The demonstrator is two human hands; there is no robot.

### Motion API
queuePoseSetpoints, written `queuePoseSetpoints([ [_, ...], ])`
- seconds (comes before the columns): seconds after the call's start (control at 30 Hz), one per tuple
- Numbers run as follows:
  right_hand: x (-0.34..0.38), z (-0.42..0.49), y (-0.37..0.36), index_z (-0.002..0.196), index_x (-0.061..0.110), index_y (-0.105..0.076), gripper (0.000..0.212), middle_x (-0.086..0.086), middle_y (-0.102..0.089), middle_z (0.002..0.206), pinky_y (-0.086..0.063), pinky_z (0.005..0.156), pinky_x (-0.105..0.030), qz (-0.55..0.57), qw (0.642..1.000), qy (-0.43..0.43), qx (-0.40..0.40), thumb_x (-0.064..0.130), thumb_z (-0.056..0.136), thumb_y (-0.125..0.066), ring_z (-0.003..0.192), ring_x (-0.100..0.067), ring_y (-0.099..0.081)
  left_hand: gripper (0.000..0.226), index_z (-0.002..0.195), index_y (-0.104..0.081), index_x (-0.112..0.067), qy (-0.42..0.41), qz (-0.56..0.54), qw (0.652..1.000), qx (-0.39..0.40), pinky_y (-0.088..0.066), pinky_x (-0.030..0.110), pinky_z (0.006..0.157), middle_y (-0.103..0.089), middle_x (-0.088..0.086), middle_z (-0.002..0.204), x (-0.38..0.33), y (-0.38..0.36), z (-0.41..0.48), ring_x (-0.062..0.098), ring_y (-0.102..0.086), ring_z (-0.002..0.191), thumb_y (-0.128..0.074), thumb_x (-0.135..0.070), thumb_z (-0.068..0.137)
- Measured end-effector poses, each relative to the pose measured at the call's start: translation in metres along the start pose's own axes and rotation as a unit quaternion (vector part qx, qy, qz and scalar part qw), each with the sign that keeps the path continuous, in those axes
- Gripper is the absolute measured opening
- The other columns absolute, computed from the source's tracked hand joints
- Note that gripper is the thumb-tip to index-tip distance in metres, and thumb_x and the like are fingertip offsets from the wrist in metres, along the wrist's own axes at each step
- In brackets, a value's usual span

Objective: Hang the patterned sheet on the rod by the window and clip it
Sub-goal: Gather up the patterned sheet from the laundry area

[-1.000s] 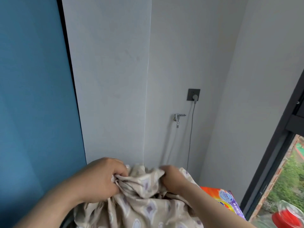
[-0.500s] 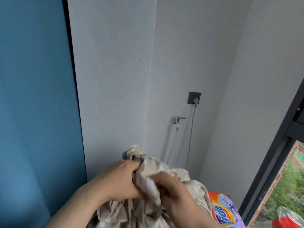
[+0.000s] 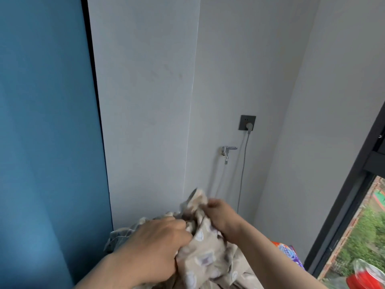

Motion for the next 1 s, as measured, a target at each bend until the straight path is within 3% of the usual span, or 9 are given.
queuePoseSetpoints([
  [0.1,0.026,-0.009,0.060,0.093,0.002,-0.066,0.018,-0.020,-0.068,0.086,-0.053,0.080,-0.042,0.280,0.949,0.066,-0.128,0.008,0.099,-0.050,0.079,-0.027,-0.064,0.057,0.116,-0.053,-0.043,0.146,-0.064,0.986,0.047,-0.042,0.024,0.075,-0.044,-0.023,0.093,0.040,0.005,-0.002,0.003,-0.050,0.098,-0.065,-0.062,0.063],
  [0.17,0.045,-0.025,0.105,0.095,0.006,-0.065,0.020,-0.014,-0.070,0.083,-0.054,0.078,-0.039,0.333,0.919,0.119,-0.173,0.007,0.100,-0.045,0.076,-0.026,-0.066,0.065,0.114,-0.058,-0.042,0.219,-0.058,0.974,0.029,-0.042,0.023,0.072,-0.046,-0.025,0.092,0.069,0.017,-0.007,0.003,-0.052,0.093,-0.068,-0.070,0.056],
  [0.3,0.055,-0.053,0.162,0.084,0.010,-0.063,0.026,0.004,-0.070,0.069,-0.052,0.064,-0.024,0.239,0.918,0.182,-0.260,0.003,0.099,-0.043,0.065,-0.010,-0.064,0.039,0.091,-0.064,-0.036,0.357,-0.030,0.932,-0.051,-0.045,0.026,0.070,-0.062,-0.015,0.100,0.121,0.035,-0.013,0.015,-0.062,0.097,-0.066,-0.067,0.068],
  [0.5,0.007,-0.083,0.200,0.078,0.005,-0.054,0.035,-0.008,-0.055,0.073,-0.045,0.068,-0.042,0.148,0.874,0.115,-0.448,0.036,0.094,-0.057,0.071,-0.021,-0.050,0.019,0.082,-0.050,-0.030,0.432,-0.092,0.885,-0.146,-0.042,0.029,0.062,-0.063,-0.006,0.089,0.152,0.041,-0.010,0.019,-0.056,0.075,-0.067,-0.040,0.082],
  [0.6,-0.002,-0.083,0.178,0.072,0.013,-0.057,0.032,-0.012,-0.053,0.068,-0.046,0.064,-0.040,0.230,0.900,0.066,-0.364,0.041,0.080,-0.072,0.068,-0.023,-0.049,0.015,0.092,-0.050,-0.032,0.427,-0.089,0.886,-0.160,-0.043,0.030,0.061,-0.061,-0.007,0.089,0.151,0.042,-0.005,0.018,-0.054,0.072,-0.062,-0.035,0.084],
  [0.7,0.007,-0.087,0.129,0.086,0.009,-0.072,0.017,-0.010,-0.062,0.068,-0.052,0.069,-0.036,0.345,0.927,0.001,-0.148,0.022,0.076,-0.070,0.069,-0.028,-0.060,0.026,0.107,-0.059,-0.035,0.416,-0.114,0.889,-0.155,-0.044,0.029,0.069,-0.064,-0.008,0.103,0.145,0.040,0.001,0.020,-0.060,0.088,-0.061,-0.044,0.083],
  [0.8,0.028,-0.102,0.103,0.076,0.004,-0.073,0.015,-0.020,-0.064,0.074,-0.055,0.062,-0.029,0.273,0.962,0.031,0.004,0.005,0.062,-0.074,0.066,-0.026,-0.064,0.027,0.079,-0.064,-0.028,0.359,-0.089,0.929,0.000,-0.044,0.024,0.062,-0.064,-0.014,0.080,0.129,0.026,0.010,0.013,-0.062,0.079,-0.060,-0.055,0.078],
  [0.9,0.044,-0.102,0.161,0.068,0.022,-0.074,0.010,-0.002,-0.068,0.067,-0.051,0.056,-0.019,0.243,0.934,0.160,-0.208,0.016,0.060,-0.076,0.061,-0.012,-0.061,0.036,0.087,-0.070,-0.016,0.263,0.019,0.924,0.275,-0.033,0.023,0.051,-0.050,-0.004,0.058,0.101,-0.008,0.004,0.014,-0.054,0.068,-0.065,-0.049,0.075],
  [1.0,0.064,-0.103,0.212,0.077,0.023,-0.071,0.021,0.001,-0.065,0.073,-0.045,0.071,-0.031,0.158,0.899,0.231,-0.337,0.005,0.086,-0.067,0.076,-0.018,-0.056,0.051,0.107,-0.069,-0.016,0.257,-0.008,0.899,0.356,-0.040,0.024,0.061,-0.064,-0.003,0.084,0.093,-0.030,-0.008,0.017,-0.059,0.083,-0.071,-0.053,0.072],
])
Point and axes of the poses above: each hand's wrist, its own z-axis towards the middle knuckle, its own y-axis out of the back of the hand, x = y × z, the point moved 7 cm from there along z, towards the middle knuckle
